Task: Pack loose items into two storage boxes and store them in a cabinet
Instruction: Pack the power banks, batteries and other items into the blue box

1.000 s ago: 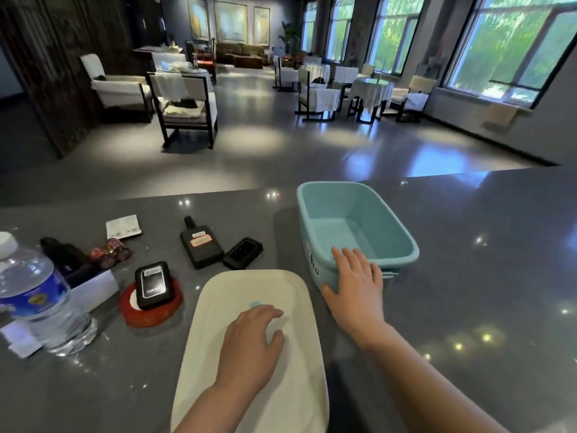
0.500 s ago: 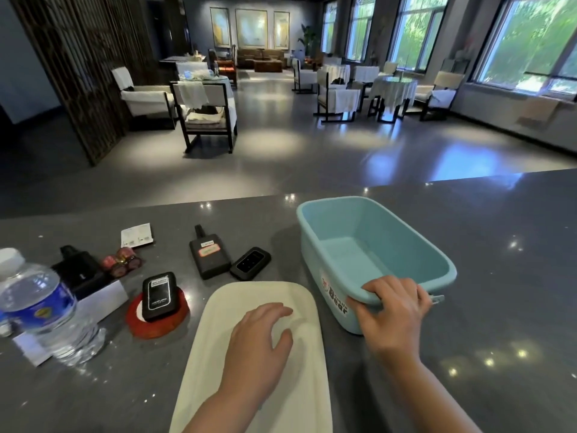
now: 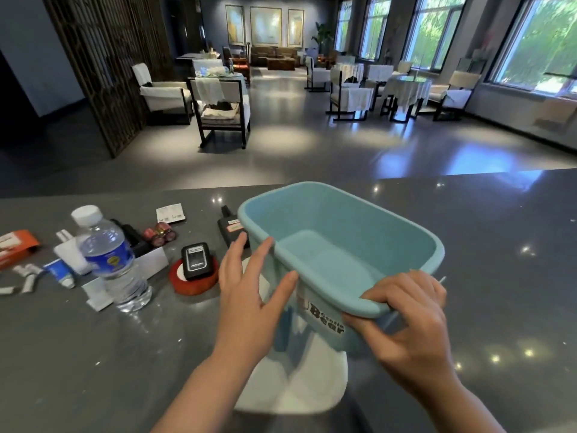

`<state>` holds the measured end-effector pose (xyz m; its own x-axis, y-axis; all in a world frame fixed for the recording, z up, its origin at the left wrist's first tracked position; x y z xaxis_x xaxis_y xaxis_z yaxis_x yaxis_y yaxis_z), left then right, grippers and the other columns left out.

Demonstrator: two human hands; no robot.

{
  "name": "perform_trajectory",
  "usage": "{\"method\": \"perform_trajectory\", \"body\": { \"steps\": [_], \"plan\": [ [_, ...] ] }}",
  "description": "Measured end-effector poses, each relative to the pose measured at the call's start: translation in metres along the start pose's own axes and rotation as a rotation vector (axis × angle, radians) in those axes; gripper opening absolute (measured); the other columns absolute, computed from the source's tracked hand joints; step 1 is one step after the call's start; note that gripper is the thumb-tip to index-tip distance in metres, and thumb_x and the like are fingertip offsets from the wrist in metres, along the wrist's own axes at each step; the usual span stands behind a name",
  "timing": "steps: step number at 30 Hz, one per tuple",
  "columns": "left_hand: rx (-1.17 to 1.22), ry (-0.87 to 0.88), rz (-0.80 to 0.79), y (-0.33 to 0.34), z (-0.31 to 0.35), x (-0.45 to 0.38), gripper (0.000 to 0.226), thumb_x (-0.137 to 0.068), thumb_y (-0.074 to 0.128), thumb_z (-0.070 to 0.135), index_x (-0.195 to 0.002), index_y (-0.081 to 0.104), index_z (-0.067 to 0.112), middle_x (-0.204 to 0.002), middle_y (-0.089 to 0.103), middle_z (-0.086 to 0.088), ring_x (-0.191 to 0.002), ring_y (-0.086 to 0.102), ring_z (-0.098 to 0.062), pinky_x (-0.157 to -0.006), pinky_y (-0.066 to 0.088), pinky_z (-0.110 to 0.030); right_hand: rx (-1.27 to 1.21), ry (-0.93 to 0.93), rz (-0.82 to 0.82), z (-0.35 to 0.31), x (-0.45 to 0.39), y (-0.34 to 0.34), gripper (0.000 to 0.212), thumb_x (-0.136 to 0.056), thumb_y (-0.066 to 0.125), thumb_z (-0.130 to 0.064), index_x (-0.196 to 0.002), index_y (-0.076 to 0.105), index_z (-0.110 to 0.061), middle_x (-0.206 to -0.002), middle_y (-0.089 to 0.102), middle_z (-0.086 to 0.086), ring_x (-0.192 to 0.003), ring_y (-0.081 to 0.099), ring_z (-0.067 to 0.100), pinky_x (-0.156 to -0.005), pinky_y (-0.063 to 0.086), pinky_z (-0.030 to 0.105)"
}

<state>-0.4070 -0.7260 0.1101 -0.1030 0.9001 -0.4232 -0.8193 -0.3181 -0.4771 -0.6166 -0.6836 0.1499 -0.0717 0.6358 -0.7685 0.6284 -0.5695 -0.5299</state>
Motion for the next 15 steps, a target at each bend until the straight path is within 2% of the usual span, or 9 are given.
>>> {"method": "perform_trajectory", "body": {
  "steps": [3,6,9,12,13,15],
  "plan": [
    [-0.076,0.097,-0.033,-0.035,-0.009,0.032,0.051,-0.082,0.042,0.068,-0.130,0.042,0.050,-0.154,0.015,0.019,-0.143,0.003,-0.001,-0.114,0.011,-0.031,-0.035,-0.054,-0.041,-0.040,0.019,-0.002,0.021,-0.062,0.084,-0.026,-0.065,0.064,-0.018,-0.072,0.058,-0.012,-0.075,0.052,0.012,-0.078,0.035,0.038],
    [-0.102,0.126,-0.032,-0.079,-0.020,0.072,0.051,-0.083,0.039,0.070,-0.129,0.043,0.049,-0.152,0.023,0.021,-0.143,0.009,0.000,-0.115,0.013,-0.031,-0.075,-0.099,-0.057,-0.091,0.043,0.000,0.021,-0.066,0.082,-0.032,-0.065,0.066,-0.019,-0.073,0.058,-0.013,-0.077,0.051,0.009,-0.078,0.034,0.035],
    [-0.132,0.097,-0.011,-0.137,-0.038,0.119,0.050,-0.083,0.039,0.068,-0.129,0.043,0.049,-0.150,0.027,0.023,-0.142,0.012,0.001,-0.114,0.012,-0.025,-0.122,-0.128,-0.064,-0.155,0.073,0.009,0.018,-0.067,0.079,-0.033,-0.066,0.067,-0.019,-0.074,0.057,-0.013,-0.079,0.049,0.006,-0.080,0.033,0.033],
    [-0.199,0.053,0.046,-0.207,-0.062,0.172,0.047,-0.084,0.038,0.069,-0.128,0.041,0.053,-0.148,0.027,0.025,-0.140,0.015,0.004,-0.110,0.007,-0.011,-0.197,-0.200,-0.075,-0.220,0.101,0.031,0.017,-0.058,0.083,-0.020,-0.065,0.067,-0.019,-0.074,0.058,-0.013,-0.078,0.051,0.006,-0.079,0.034,0.035],
    [-0.216,0.023,0.077,-0.232,-0.071,0.188,0.046,-0.084,0.037,0.071,-0.127,0.040,0.055,-0.147,0.027,0.026,-0.140,0.015,0.004,-0.110,0.007,-0.010,-0.235,-0.215,-0.089,-0.242,0.107,0.042,0.019,-0.056,0.084,-0.019,-0.065,0.067,-0.019,-0.074,0.059,-0.013,-0.079,0.051,0.006,-0.078,0.034,0.036],
    [-0.242,-0.048,0.158,-0.279,-0.088,0.216,0.046,-0.083,0.035,0.073,-0.125,0.040,0.056,-0.147,0.029,0.026,-0.140,0.017,0.001,-0.111,0.011,-0.017,-0.331,-0.238,-0.136,-0.282,0.116,0.067,0.018,-0.058,0.083,-0.024,-0.065,0.067,-0.020,-0.076,0.058,-0.015,-0.082,0.051,0.003,-0.078,0.035,0.035]
  ]
}}
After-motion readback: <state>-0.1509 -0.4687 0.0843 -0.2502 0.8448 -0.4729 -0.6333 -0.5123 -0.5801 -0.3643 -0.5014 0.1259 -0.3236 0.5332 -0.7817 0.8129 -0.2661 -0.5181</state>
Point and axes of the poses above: each hand's wrist, its own x-axis away from the middle knuckle, its own y-axis out of the palm, z = x × y, the point moved 6 cm from there along -x, towards the middle knuckle
